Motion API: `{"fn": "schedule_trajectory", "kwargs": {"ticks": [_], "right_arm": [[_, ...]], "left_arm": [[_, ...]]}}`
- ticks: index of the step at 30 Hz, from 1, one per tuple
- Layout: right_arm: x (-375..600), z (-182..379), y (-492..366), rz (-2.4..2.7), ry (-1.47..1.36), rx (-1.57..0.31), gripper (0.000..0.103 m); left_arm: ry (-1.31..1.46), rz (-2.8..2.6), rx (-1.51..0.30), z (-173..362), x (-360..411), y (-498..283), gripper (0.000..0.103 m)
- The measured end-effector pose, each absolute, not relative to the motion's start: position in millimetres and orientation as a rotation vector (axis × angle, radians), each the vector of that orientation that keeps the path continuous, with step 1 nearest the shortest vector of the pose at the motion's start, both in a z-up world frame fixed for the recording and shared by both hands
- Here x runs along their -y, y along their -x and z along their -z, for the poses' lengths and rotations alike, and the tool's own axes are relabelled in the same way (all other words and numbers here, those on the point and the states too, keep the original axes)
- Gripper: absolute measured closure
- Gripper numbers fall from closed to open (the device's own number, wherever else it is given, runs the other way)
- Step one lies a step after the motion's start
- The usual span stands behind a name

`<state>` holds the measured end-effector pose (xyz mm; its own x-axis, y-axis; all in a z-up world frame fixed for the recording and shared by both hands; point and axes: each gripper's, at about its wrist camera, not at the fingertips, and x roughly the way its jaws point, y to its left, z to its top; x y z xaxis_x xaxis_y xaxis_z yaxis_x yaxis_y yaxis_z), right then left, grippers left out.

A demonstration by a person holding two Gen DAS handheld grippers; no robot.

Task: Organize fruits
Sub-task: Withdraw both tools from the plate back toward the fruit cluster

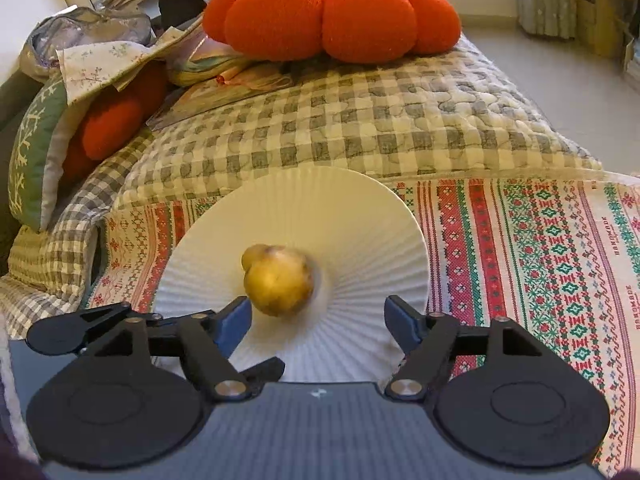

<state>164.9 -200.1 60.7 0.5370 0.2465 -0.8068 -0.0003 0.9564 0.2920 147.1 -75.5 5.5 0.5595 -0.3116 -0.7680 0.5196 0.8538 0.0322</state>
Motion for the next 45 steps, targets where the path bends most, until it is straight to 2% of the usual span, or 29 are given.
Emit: {"fn": "schedule_trajectory", "kwargs": {"ticks": [3,7,8,18,30,45], "right_arm": [[203.2,-64.9,-158.3,-0.138,-0.290,-0.994,0.026],[206.6,-72.0,-147.8,-0.125,-0.315,-0.977,0.021],[206.8,-73.7,-144.7,-0.124,-0.320,-0.972,0.018],[200.1,-91.9,-107.5,-0.156,-0.286,-0.955,0.010],[188.5,-100.6,-64.9,-0.171,-0.224,-0.954,0.005],[172.3,-82.7,-19.7,-0.189,-0.161,-0.943,0.002]], "left_arm": [[-0.267,0.484,-0.843,-13.5,65.6,-134.0,0.036],[-0.247,0.472,-0.822,-28.7,55.3,-113.7,0.024],[-0.244,0.471,-0.818,-32.7,51.7,-107.7,0.024],[-0.242,0.433,-0.816,-61.8,20.4,-58.0,0.015],[-0.196,0.363,-0.843,-72.8,1.1,-22.8,0.008],[-0.137,0.279,-0.866,-45.6,-29.8,6.2,0.007]]}}
